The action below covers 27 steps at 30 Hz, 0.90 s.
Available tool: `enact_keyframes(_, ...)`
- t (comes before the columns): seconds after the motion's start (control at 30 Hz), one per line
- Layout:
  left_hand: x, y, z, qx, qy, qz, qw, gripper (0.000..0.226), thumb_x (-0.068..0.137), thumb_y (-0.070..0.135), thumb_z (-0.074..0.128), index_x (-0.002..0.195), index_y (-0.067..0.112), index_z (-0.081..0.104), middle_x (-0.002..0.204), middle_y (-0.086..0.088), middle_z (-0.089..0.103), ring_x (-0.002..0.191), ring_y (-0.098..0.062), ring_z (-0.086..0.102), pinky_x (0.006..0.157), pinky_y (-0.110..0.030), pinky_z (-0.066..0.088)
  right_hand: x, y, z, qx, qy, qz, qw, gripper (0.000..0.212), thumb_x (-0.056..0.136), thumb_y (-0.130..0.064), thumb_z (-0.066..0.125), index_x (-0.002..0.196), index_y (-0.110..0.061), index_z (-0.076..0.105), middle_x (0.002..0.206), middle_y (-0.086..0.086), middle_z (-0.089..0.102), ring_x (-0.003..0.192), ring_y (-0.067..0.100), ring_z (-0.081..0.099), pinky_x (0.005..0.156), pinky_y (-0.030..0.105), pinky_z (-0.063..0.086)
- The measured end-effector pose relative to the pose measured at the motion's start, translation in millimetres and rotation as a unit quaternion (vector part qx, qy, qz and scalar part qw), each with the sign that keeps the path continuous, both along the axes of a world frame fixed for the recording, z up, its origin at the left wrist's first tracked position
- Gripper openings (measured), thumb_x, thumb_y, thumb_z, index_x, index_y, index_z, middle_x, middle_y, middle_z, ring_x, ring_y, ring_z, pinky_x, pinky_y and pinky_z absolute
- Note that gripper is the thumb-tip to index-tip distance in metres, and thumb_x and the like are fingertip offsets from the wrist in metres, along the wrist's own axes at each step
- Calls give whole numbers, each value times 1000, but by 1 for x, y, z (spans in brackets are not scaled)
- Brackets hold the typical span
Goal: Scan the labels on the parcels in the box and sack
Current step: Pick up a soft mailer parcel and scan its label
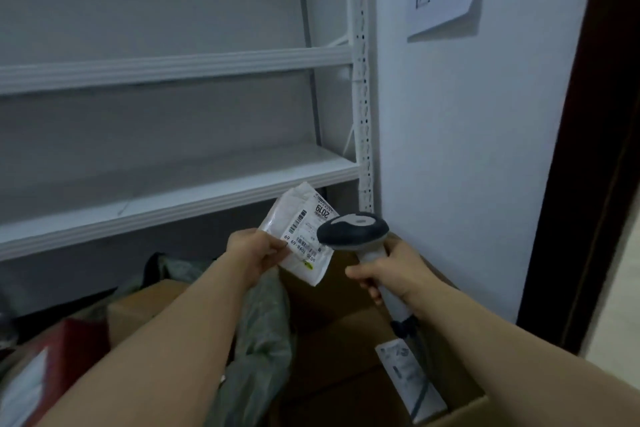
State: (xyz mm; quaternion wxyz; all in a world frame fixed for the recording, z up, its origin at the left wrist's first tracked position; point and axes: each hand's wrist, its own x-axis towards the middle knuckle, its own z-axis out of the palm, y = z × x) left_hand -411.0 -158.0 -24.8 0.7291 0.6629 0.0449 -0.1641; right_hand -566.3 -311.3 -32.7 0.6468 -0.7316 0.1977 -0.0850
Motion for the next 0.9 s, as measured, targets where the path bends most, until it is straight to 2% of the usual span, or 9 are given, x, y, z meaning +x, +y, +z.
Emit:
enact_keyframes(0.07,-2,23,8,-27,2,26,999,15,79,-19,59,90,-9,57,95,-27,60,61,-30,66,40,-25,54,-2,18,8,-12,8,13,1000,18,77,-7,75,89,-6,61,57,4,60,44,13,51,47,27,46)
enact_keyframes(0.13,-6,40,13,-49,-3,50,998,17,83,-13,60,98,-5,57,78,-20,60,39,-16,57,34,-18,47,-1,34,13,22,19,19,999,18,77,-7,74,92,-3,64,55,4,59,43,12,51,45,25,44)
enact_keyframes(0.17,-7,48,15,-63,-8,59,996,17,85,-10,59,99,-2,57,73,-17,58,37,-14,53,33,-16,44,-1,42,16,51,20,21,998,20,77,-7,74,94,-1,64,54,4,58,42,13,50,44,25,44)
enact_keyframes(0.23,-10,60,17,-103,-8,65,993,15,88,-8,57,97,3,57,74,-16,58,44,-15,51,34,-15,43,0,56,23,100,12,25,995,15,79,-5,71,90,1,63,53,7,55,41,15,48,43,25,42)
enact_keyframes(0.3,-13,67,19,-139,-3,62,988,13,89,-8,55,94,4,57,79,-17,60,53,-16,52,35,-15,44,1,67,32,130,7,33,991,13,82,-5,69,76,-1,59,54,9,53,41,16,46,42,24,41)
enact_keyframes(0.37,-16,72,21,-159,-1,68,985,10,89,-8,54,91,2,55,80,-17,60,47,-13,49,33,-13,41,1,76,39,146,8,48,988,18,82,-7,68,70,-2,57,55,9,54,41,16,47,41,23,43)
enact_keyframes(0.53,-19,81,23,-178,8,95,979,10,89,-9,53,90,1,51,77,-18,58,33,-7,44,31,-12,37,-1,96,56,143,21,64,987,17,83,-8,67,69,-3,58,54,7,55,42,14,47,41,22,43)
enact_keyframes(0.7,-22,88,27,-173,13,98,980,11,89,-8,55,86,2,54,79,-18,60,52,-12,46,34,-13,43,-4,105,65,145,17,63,987,12,81,-7,68,74,-3,59,56,8,56,44,15,48,43,22,44)
enact_keyframes(0.9,-24,93,29,-163,9,106,981,9,89,-6,57,93,1,54,84,-18,60,37,-8,50,34,-13,43,-6,112,70,149,10,59,987,13,81,-6,67,72,-3,58,55,8,55,44,14,46,42,21,43)
